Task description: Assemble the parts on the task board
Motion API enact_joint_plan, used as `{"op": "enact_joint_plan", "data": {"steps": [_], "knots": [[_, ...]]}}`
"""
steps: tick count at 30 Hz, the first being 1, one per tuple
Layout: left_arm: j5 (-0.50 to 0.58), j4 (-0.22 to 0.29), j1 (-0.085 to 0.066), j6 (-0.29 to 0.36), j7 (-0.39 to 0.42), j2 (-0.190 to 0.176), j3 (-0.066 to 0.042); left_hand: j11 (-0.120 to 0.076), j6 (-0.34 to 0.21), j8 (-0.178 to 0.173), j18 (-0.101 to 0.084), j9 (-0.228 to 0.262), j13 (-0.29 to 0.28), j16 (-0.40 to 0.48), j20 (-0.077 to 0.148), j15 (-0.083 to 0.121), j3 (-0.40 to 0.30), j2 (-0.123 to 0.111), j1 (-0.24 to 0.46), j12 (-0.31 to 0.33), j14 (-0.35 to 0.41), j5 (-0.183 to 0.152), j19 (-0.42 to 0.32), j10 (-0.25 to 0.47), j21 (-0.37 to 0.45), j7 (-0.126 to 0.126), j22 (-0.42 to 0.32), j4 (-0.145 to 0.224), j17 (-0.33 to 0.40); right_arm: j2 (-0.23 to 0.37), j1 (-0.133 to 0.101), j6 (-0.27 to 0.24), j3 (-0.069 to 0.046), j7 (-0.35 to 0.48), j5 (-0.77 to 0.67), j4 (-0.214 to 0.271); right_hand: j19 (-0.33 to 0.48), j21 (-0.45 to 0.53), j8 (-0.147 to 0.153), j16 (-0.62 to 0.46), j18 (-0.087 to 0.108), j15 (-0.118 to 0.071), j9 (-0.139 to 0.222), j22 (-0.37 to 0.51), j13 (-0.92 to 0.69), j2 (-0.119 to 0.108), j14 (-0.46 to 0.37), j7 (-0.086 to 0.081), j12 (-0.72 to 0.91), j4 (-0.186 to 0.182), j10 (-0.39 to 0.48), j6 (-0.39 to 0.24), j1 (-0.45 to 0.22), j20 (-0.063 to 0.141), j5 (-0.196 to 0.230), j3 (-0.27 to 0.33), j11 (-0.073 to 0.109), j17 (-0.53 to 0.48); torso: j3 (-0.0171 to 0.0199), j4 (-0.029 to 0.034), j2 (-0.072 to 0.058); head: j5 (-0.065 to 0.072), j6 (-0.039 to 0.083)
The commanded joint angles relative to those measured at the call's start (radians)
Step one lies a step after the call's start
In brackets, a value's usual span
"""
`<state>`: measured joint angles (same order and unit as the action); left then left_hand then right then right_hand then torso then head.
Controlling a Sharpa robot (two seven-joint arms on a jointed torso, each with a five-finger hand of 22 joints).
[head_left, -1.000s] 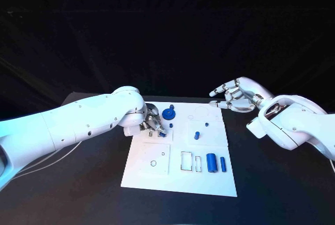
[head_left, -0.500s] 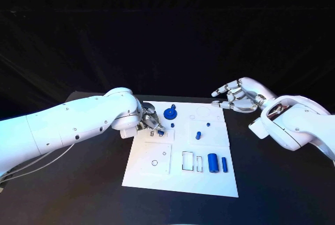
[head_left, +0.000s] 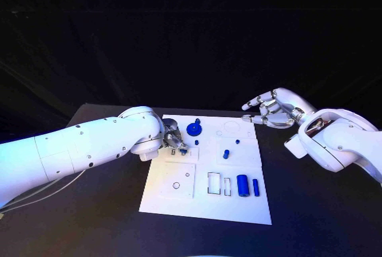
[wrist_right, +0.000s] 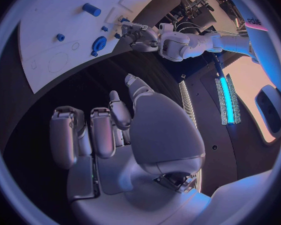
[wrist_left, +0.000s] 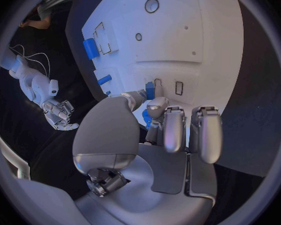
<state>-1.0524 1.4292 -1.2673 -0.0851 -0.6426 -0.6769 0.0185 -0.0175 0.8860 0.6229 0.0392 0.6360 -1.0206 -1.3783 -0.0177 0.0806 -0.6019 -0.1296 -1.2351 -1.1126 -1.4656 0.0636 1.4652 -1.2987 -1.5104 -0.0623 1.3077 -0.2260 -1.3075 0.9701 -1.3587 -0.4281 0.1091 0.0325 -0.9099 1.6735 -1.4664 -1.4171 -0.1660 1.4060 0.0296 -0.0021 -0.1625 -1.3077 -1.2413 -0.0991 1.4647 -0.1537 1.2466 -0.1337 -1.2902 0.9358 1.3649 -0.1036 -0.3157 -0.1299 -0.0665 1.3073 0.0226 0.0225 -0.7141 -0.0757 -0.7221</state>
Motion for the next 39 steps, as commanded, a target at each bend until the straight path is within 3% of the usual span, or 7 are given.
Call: {"op": "enact_joint_plan", "data": {"steps": [1,9,21,39], "knots": [[-0.060,-0.003,0.004,0.006,0.005,0.007,0.000,0.000,0.002,0.005,-0.013,0.004,-0.003,0.004,-0.001,-0.002,-0.206,0.001,0.012,-0.005,-0.049,0.005,0.049,-0.007,-0.004,0.003,0.146,0.200,-0.061,-0.001,0.001,0.010,0.000,0.001,-0.002,0.000,-0.015,0.004,-0.006,-0.003,0.010,-0.007,0.001,-0.157,0.001,0.005,0.051,0.000,-0.006,-0.007,0.010,-0.008,-0.001,0.006,-0.003,-0.001,-0.001,0.058,0.0003,0.0005,0.000,0.000,0.000],[-0.074,-0.010,0.007,-0.042,0.000,0.012,0.000,-0.002,0.004,0.014,-0.014,0.014,-0.010,0.005,0.001,0.000,-0.229,-0.007,0.032,-0.012,-0.049,0.037,0.051,-0.012,-0.006,0.005,0.150,0.209,-0.061,-0.002,0.001,0.012,0.000,0.002,-0.003,-0.001,-0.015,0.004,-0.006,-0.003,0.010,-0.007,0.001,-0.157,0.001,0.005,0.051,0.000,-0.006,-0.007,0.010,-0.008,-0.001,0.006,-0.003,-0.001,-0.001,0.058,0.0012,0.0012,-0.001,-0.003,-0.003],[-0.091,-0.014,0.008,-0.073,-0.002,0.015,0.001,-0.003,0.005,0.022,-0.014,0.022,-0.015,0.005,0.002,0.001,-0.241,-0.014,0.045,-0.016,-0.049,0.058,0.051,-0.015,-0.006,0.006,0.151,0.216,-0.062,-0.004,0.002,0.016,0.000,0.003,-0.003,-0.002,-0.014,0.006,-0.007,-0.003,0.011,-0.007,0.002,-0.156,0.002,0.005,0.052,0.000,-0.007,-0.009,0.010,-0.009,-0.004,0.007,-0.006,-0.001,-0.001,0.059,0.0008,0.0004,0.001,-0.006,-0.004],[-0.101,-0.026,0.014,-0.063,-0.002,0.028,0.002,-0.005,0.006,0.027,-0.014,0.027,-0.019,0.006,0.003,0.002,-0.247,-0.017,0.055,-0.020,-0.050,0.077,0.050,-0.018,-0.006,0.008,0.150,0.220,-0.062,-0.004,0.003,0.018,0.000,0.006,-0.004,-0.002,-0.014,0.006,-0.007,-0.003,0.011,-0.007,0.002,-0.156,0.002,0.005,0.052,0.000,-0.007,-0.011,0.010,-0.009,-0.007,0.007,-0.007,-0.001,-0.001,0.059,0.0002,0.0014,0.000,-0.005,-0.007]]}}
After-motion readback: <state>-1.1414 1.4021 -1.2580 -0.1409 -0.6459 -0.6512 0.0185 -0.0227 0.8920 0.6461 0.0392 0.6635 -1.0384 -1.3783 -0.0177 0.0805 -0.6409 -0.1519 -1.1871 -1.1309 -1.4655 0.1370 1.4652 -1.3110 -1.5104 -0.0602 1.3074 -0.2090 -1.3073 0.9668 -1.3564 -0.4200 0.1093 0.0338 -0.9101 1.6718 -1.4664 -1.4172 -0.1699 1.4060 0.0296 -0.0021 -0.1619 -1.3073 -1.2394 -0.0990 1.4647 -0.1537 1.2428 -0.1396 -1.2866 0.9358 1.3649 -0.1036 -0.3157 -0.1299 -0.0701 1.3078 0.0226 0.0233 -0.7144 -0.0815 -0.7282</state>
